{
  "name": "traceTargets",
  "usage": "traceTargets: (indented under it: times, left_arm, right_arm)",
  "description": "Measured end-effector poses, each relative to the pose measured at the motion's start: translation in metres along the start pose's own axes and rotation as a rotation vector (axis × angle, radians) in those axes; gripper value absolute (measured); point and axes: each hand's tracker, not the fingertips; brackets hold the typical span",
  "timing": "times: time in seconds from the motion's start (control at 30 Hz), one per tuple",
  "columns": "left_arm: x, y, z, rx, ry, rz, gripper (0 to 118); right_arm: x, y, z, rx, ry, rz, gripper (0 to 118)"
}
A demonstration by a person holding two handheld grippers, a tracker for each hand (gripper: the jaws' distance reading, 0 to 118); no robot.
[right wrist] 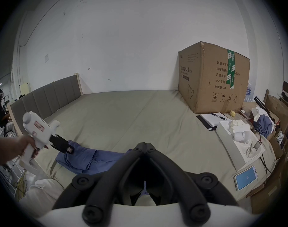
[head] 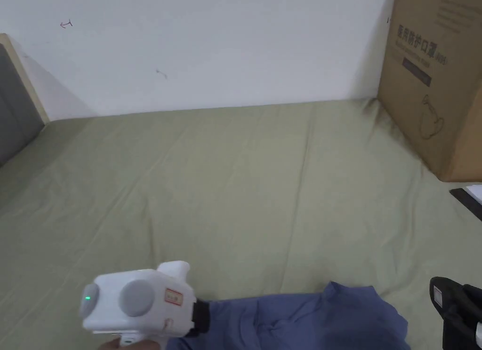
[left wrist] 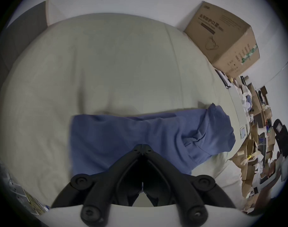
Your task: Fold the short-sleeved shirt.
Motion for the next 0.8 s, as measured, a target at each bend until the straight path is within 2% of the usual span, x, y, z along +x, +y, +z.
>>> traceTargets:
  times: [0.07, 0.13, 0.23, 0.3, 0.33, 0.4, 0.43, 0.47, 0.53, 0.57, 0.67, 0.7, 0.73, 0.77, 0.8]
  left_arm:
    - [0.021, 0.0, -0.032, -0.044, 0.028, -0.065, 0]
    - [0.038, -0.002, -0.053, -0.071, 0.116, -0.109, 0]
    - [0.064, -0.005, -0.046, -0.012, 0.134, -0.165, 0]
    - [0.076, -0.004, -0.036, -0.009, 0.008, -0.173, 0]
    - [0.082, -0.004, -0.032, -0.022, -0.111, -0.163, 0]
    - [0.077, -0.006, -0.017, -0.046, -0.425, -0.122, 0]
    - [0.072, -0.009, -0.008, -0.016, -0.634, -0.069, 0]
    - [0.065, -0.01, 0.005, 0.035, -0.764, -0.02, 0]
    - [0.042, -0.009, 0.031, 0.119, -0.838, 0.036, 0]
    - [0.029, -0.007, 0.04, 0.155, -0.829, 0.063, 0]
    - [-0.043, 0.001, 0.063, 0.158, -0.699, 0.2, 0]
    - [-0.066, 0.001, 0.065, 0.151, -0.661, 0.225, 5]
    - [-0.095, 0.001, 0.065, 0.123, -0.648, 0.246, 19]
    - [-0.119, -0.001, 0.064, 0.087, -0.657, 0.273, 43]
    - [-0.14, -0.003, 0.062, 0.048, -0.689, 0.294, 84]
  right_arm:
    - [0.0, -0.001, -0.001, -0.012, 0.0, -0.003, 0]
    - [0.0, -0.002, -0.002, -0.021, -0.004, -0.003, 0]
    - [-0.001, -0.001, 0.001, -0.027, -0.007, -0.003, 0]
    - [-0.002, 0.0, 0.002, -0.028, -0.004, -0.004, 0]
    - [-0.003, 0.0, 0.003, -0.029, -0.003, -0.004, 0]
    - [-0.004, 0.001, 0.003, -0.032, 0.004, -0.002, 0]
    - [-0.005, 0.002, 0.002, -0.035, 0.006, 0.001, 0]
    - [-0.007, 0.003, 0.002, -0.034, 0.007, 0.005, 0]
    - [-0.008, 0.005, 0.002, -0.028, 0.01, 0.006, 0]
    - [-0.009, 0.005, 0.002, -0.027, 0.012, 0.004, 0]
    - [-0.012, 0.008, -0.003, -0.036, 0.023, -0.013, 0]
    - [-0.013, 0.009, -0.005, -0.043, 0.027, -0.014, 0]
    - [-0.016, 0.009, -0.009, -0.052, 0.029, -0.009, 0]
    - [-0.019, 0.008, -0.012, -0.061, 0.03, -0.001, 0]
    - [-0.022, 0.008, -0.015, -0.069, 0.037, 0.004, 0]
